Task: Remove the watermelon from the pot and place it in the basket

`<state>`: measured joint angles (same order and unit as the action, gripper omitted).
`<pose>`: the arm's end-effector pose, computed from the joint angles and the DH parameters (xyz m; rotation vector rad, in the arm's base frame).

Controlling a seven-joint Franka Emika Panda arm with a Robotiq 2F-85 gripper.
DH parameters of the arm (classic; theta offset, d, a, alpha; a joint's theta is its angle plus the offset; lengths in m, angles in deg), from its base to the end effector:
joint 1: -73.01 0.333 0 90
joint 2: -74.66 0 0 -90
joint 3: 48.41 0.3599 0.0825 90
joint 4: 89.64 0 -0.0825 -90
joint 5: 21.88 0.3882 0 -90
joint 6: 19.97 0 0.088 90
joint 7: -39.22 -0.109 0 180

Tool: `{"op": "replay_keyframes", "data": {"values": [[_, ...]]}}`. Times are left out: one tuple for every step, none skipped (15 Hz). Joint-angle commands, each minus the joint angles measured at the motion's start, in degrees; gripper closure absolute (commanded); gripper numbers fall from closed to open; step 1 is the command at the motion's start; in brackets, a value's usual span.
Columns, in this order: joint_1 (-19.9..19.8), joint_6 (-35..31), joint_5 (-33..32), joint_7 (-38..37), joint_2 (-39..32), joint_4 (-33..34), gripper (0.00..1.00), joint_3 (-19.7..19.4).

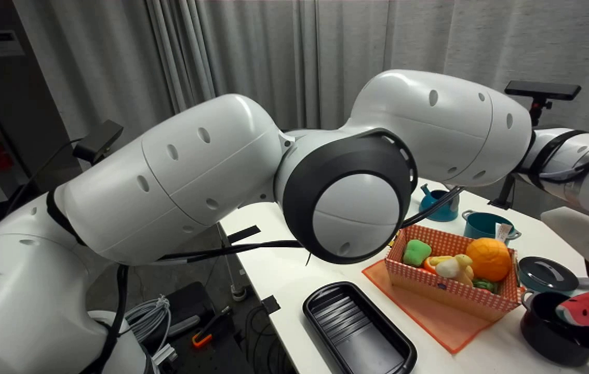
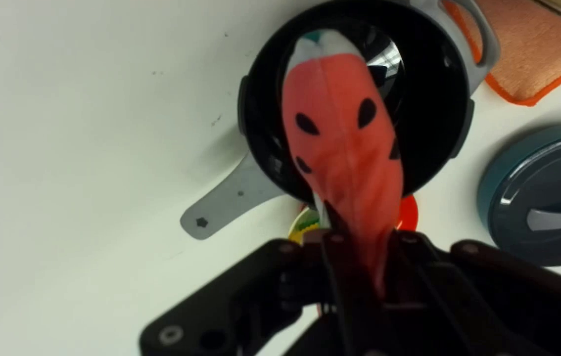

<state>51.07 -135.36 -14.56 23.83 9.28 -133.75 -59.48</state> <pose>0.7620 -0.3866 0.2631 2.8439 -1.1548 0.1654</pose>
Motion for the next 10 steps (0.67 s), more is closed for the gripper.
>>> {"op": "replay_keyframes", "data": {"values": [[-0.1,1.7,0.3,1.4,2.9,0.8,0.98,0.5],[1.5,-0.1,0.2,0.7,6.1,-3.5,0.97,0.5],[1.9,-0.5,0.3,0.8,7.6,-4.5,0.97,0.7],[2.6,-1.1,0.4,1.0,9.4,-6.1,0.97,0.9],[3.5,-1.5,0.5,1.3,11.5,-7.9,0.97,1.2],[4.3,-2.3,0.8,1.6,13.8,-10.3,0.97,1.6],[5.2,-3.3,0.9,1.7,15.9,-12.6,0.97,2.0],[6.1,-4.7,1.0,1.9,18.4,-15.8,0.97,2.5],[7.0,-5.5,0.9,1.9,20.4,-18.0,0.97,2.9],[7.7,-6.6,1.0,2.3,22.3,-20.3,0.97,3.4]]}}
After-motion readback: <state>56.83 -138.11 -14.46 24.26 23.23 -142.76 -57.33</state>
